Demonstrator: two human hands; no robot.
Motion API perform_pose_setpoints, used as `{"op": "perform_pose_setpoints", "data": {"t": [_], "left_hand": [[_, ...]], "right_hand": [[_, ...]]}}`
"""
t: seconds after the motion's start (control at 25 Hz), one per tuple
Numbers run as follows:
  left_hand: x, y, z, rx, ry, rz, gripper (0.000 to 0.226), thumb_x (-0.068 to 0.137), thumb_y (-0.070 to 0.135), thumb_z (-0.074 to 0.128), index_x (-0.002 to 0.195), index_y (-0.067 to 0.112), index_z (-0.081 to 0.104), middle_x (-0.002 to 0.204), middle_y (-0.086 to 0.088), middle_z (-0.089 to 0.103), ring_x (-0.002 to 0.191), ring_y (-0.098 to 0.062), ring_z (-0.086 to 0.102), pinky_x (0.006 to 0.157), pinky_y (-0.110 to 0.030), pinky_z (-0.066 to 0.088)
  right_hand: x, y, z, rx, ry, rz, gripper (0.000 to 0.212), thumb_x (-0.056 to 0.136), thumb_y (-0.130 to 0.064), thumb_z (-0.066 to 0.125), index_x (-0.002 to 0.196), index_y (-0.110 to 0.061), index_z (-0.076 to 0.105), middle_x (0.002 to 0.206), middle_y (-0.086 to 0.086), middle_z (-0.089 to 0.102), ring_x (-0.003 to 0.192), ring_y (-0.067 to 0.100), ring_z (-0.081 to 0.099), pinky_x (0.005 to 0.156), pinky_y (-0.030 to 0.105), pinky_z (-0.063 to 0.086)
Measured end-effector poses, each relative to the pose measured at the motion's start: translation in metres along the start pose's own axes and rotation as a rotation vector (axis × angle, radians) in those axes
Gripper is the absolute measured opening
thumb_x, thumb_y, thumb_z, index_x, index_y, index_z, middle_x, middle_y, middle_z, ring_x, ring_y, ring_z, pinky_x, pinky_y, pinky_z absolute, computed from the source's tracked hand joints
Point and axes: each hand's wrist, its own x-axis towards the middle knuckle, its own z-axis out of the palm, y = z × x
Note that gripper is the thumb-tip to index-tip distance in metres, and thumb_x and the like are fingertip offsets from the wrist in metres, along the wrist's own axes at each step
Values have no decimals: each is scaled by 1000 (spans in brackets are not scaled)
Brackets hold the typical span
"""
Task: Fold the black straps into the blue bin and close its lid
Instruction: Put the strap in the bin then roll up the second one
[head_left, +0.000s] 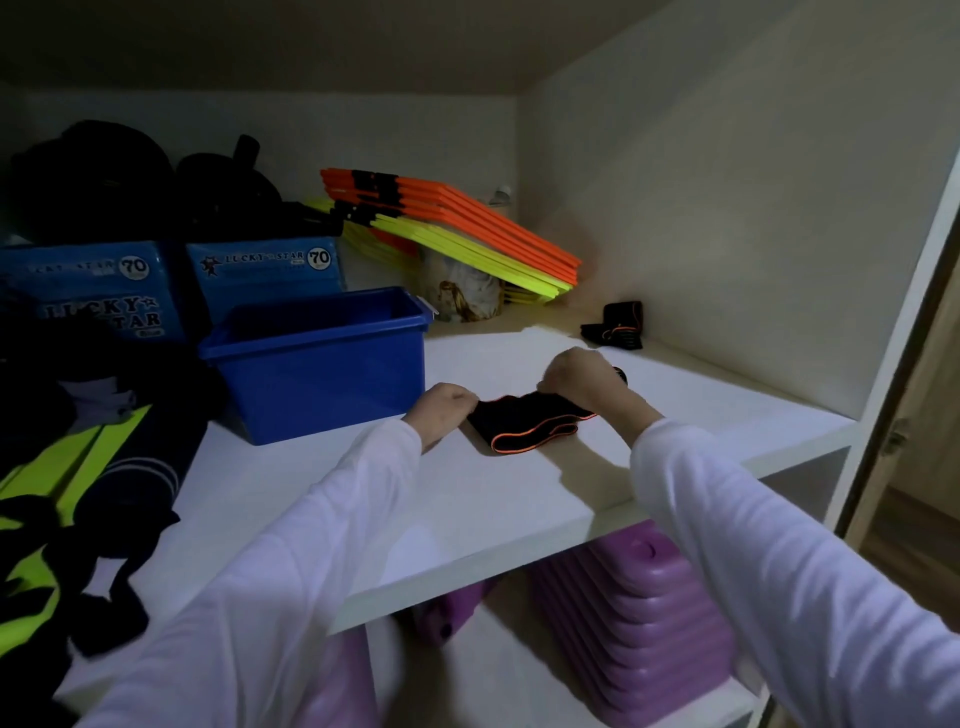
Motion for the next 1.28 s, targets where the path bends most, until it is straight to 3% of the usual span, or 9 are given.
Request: {"op": "perform_pose_setpoints", "data": {"t": [0.12,0.24,0.36,0.44,0.6,0.72,0.88,1.04,1.28], "left_hand": [[-3,2,-2,-104,-39,-36,28,87,24,63,103,2,67,97,-6,62,94,-17,54,84,-23,38],[-1,0,-3,-40,-74,-68,18,80,21,71,80,7,59,88,-10,56,85,-19,50,73,-24,36],[-1,4,-1,-91,-37,-34,14,81,13,69,82,8,56,90,-11,56,86,-20,51,71,-24,37],[-5,12,-3,-198,-1,34,9,84,9,65,87,7,57,90,-9,58,88,-20,53,77,-25,40],[-11,26,-14,-439,-41,147,19,88,7,59,72,14,52,74,-3,54,74,-12,52,66,-20,39],[-11,27,-21,-346,-45,149,21,88,16,62,69,15,52,71,-1,55,69,-10,53,63,-19,39],[-9,30,-36,-161,-116,72,16,82,25,69,78,12,61,71,-1,63,64,-13,60,54,-15,46],[-13,31,-62,-56,-291,-53,12,80,22,71,87,12,69,76,-4,72,62,-14,68,59,-20,55],[-26,8,-100,54,-397,-179,19,82,-2,63,92,14,63,93,-8,68,89,-24,65,83,-33,52]], "right_hand": [[11,31,8,-118,-176,145,55,83,-53,57,108,-4,62,111,12,65,103,29,60,81,31,44],[11,39,11,-14,-237,184,65,79,-59,58,122,-11,58,125,10,61,117,28,55,98,33,43],[10,30,8,23,-194,185,74,79,-48,66,135,-4,45,137,13,51,127,31,47,99,34,40],[13,25,7,56,-179,191,65,83,-30,68,135,1,45,136,17,51,125,31,49,95,32,43],[15,29,5,292,-72,230,43,84,-14,66,123,3,57,115,18,60,94,27,52,71,31,44],[14,28,-5,496,46,231,38,89,-10,59,126,1,54,115,20,57,90,27,51,82,39,52],[17,22,-22,491,170,189,35,90,-10,56,124,-2,56,122,21,59,87,27,53,85,43,55],[22,17,-29,434,261,175,38,88,-6,56,126,-1,55,122,22,60,82,27,52,85,45,54],[28,6,-11,427,232,198,33,86,-8,54,118,3,59,108,21,62,85,29,53,72,33,45]]}}
